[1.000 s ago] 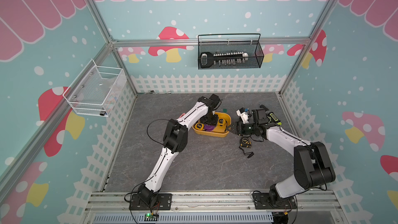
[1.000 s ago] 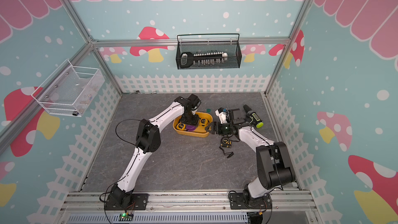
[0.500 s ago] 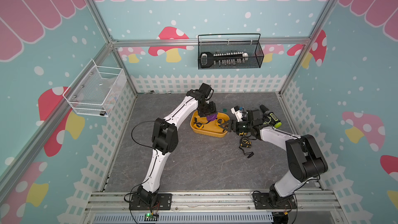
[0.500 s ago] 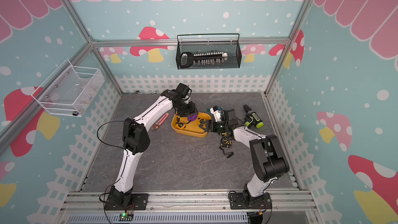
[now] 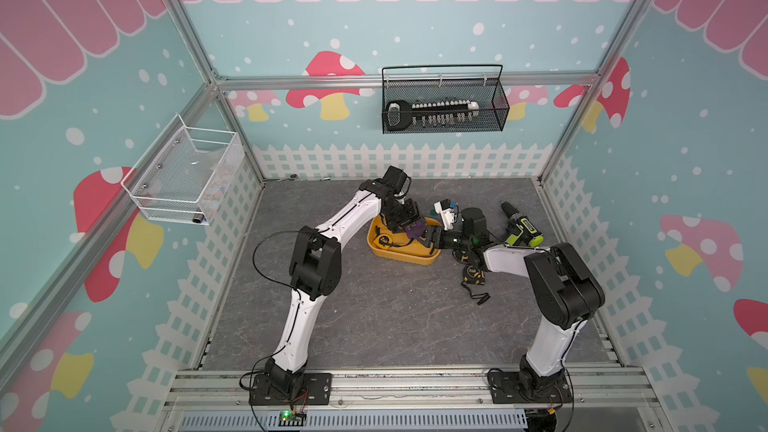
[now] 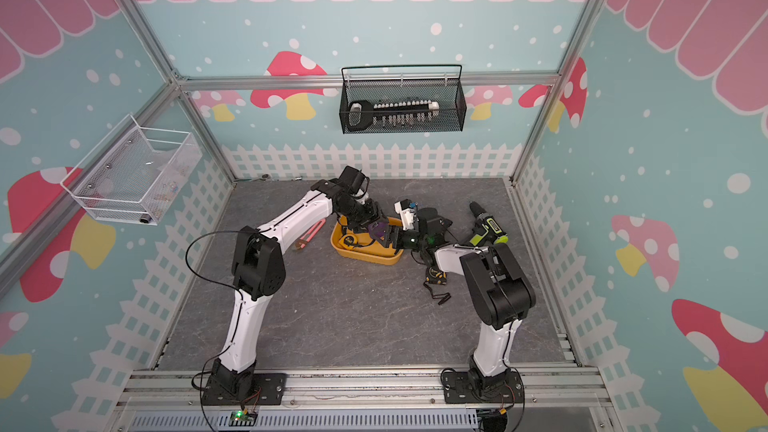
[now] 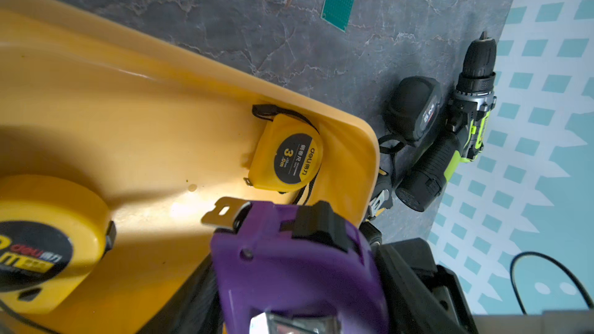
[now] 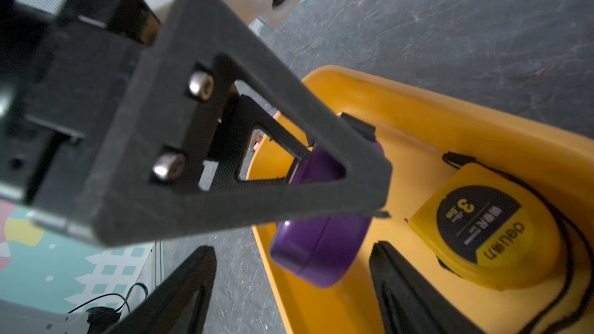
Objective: Take the tape measure out of the storage box
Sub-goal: Pick up the tape measure from the storage box.
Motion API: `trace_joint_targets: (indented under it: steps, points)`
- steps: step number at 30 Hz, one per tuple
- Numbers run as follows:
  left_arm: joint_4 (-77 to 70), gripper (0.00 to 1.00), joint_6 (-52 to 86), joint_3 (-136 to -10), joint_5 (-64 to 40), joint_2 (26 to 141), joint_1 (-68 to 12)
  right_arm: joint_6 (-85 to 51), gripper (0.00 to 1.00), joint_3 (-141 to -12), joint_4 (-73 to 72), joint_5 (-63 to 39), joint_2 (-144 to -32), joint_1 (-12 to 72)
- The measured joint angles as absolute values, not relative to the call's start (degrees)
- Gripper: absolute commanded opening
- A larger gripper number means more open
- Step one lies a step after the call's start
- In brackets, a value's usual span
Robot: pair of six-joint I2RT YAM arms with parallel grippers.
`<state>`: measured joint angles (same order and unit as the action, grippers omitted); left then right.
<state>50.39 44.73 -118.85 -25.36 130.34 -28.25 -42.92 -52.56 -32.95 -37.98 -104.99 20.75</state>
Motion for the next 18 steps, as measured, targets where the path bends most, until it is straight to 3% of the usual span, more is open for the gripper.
trace_joint_targets:
  steps: [4, 8, 10, 11, 14, 18]
  points:
    - [48.90, 0.46, 46.22, -117.82, -26.39, 128.75, -28.32, -43.99, 0.60, -53.23, -34.30, -35.48, -105.78, 21.04]
    - [47.22, 0.48, 46.78, -117.62, -26.63, 128.03, -28.53, -45.04, 0.37, -53.41, -36.82, -34.76, -106.00, 21.39]
    - [46.74, 0.52, 47.53, -117.62, -26.11, 128.03, -28.51, -45.41, 0.30, -53.45, -37.26, -33.69, -106.17, 21.47]
    - [46.54, 0.59, 47.90, -117.62, -25.78, 128.03, -28.47, -45.21, 0.27, -53.45, -37.76, -33.36, -106.43, 21.50]
    - [46.48, 0.96, 47.53, -117.60, -25.67, 128.03, -28.47, -46.39, 0.25, -53.41, -38.79, -33.12, -106.87, 21.52]
    - [46.50, 0.99, 43.18, -117.69, -25.17, 126.80, -29.06, -50.26, 0.23, -50.83, -39.46, -33.76, -105.65, 20.51]
